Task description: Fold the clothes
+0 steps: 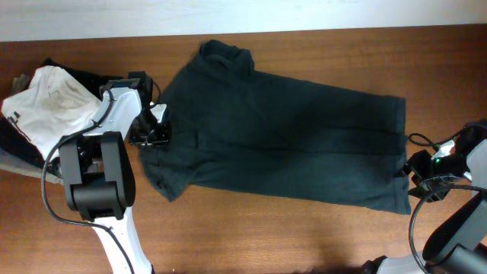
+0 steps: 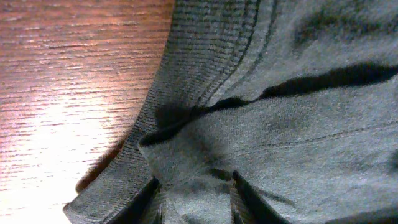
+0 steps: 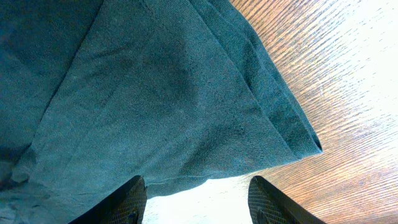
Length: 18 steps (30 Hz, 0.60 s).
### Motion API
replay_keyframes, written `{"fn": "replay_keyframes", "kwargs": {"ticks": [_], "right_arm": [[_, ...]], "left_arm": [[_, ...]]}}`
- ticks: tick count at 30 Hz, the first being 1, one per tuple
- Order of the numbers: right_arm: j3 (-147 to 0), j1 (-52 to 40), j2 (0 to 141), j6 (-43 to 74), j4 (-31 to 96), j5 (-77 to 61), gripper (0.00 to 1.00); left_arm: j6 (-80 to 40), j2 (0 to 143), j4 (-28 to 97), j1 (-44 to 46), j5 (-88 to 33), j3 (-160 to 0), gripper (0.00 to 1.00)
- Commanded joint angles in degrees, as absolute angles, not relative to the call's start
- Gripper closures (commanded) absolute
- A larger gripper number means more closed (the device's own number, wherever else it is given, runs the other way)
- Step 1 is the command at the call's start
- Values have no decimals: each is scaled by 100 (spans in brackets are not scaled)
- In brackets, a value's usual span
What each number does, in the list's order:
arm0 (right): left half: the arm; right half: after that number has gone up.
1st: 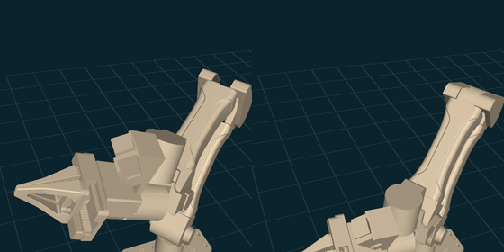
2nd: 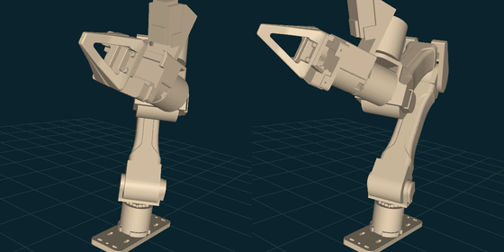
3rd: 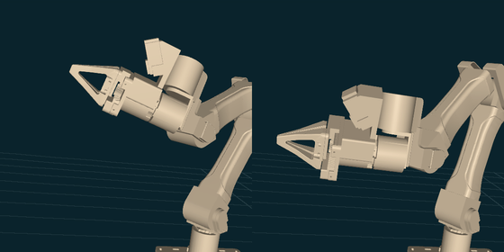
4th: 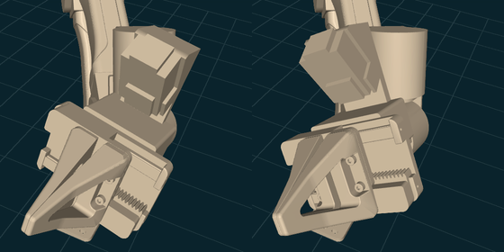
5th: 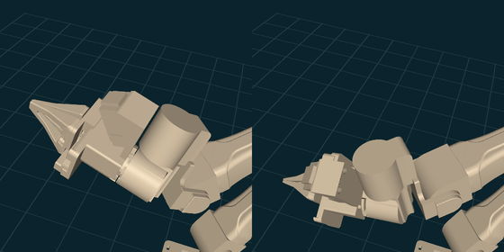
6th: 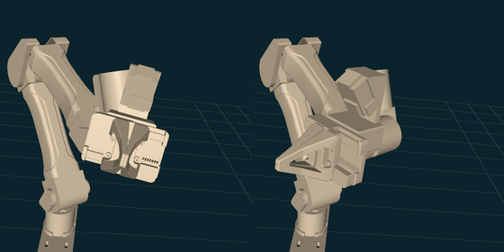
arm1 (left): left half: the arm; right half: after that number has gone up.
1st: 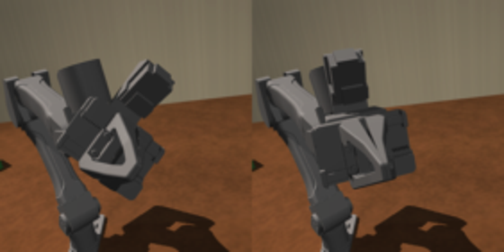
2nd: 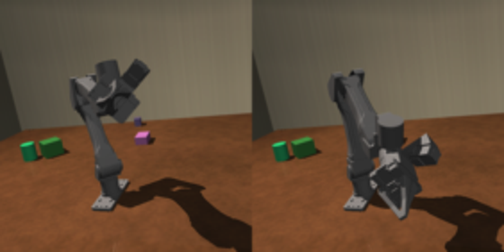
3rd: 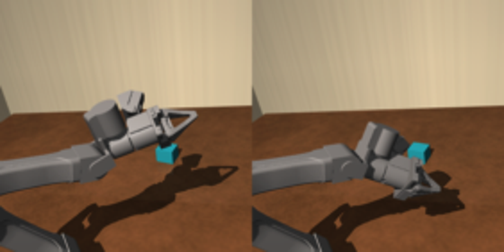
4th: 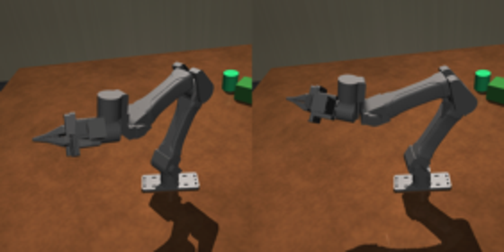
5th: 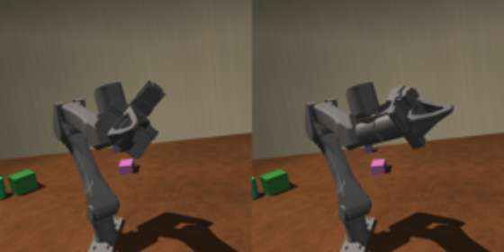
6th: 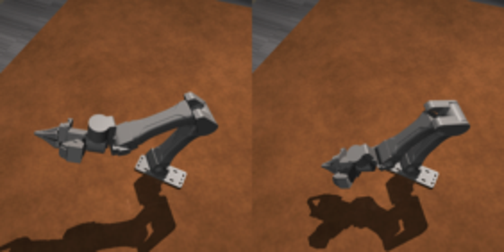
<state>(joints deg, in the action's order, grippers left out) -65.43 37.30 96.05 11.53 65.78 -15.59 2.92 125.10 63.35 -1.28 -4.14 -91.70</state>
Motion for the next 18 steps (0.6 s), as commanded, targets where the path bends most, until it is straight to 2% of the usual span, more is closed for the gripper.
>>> {"fn": "replay_keyframes", "kwargs": {"ticks": [1, 3, 8, 13, 18], "right_arm": [[-6617, 3708, 9463, 1092, 6580, -1610, 43], [-6617, 3708, 9463, 1092, 6578, -1610, 43], [-6617, 3708, 9463, 1092, 6563, -1603, 43], [-6617, 3708, 9465, 1092, 6534, -1581, 42], [-6497, 3708, 9465, 1096, 6366, -1437, 41]], "left_arm": [[377, 12554, 6342, -167, -657, -9275, 89], [377, 12554, 6386, -167, -657, -9282, 94], [445, 12554, 6799, -167, -620, -9625, 99], [445, 12554, 7164, -165, -628, -10475, 100], [443, 12567, 6770, -106, -681, -10630, 99]]}}
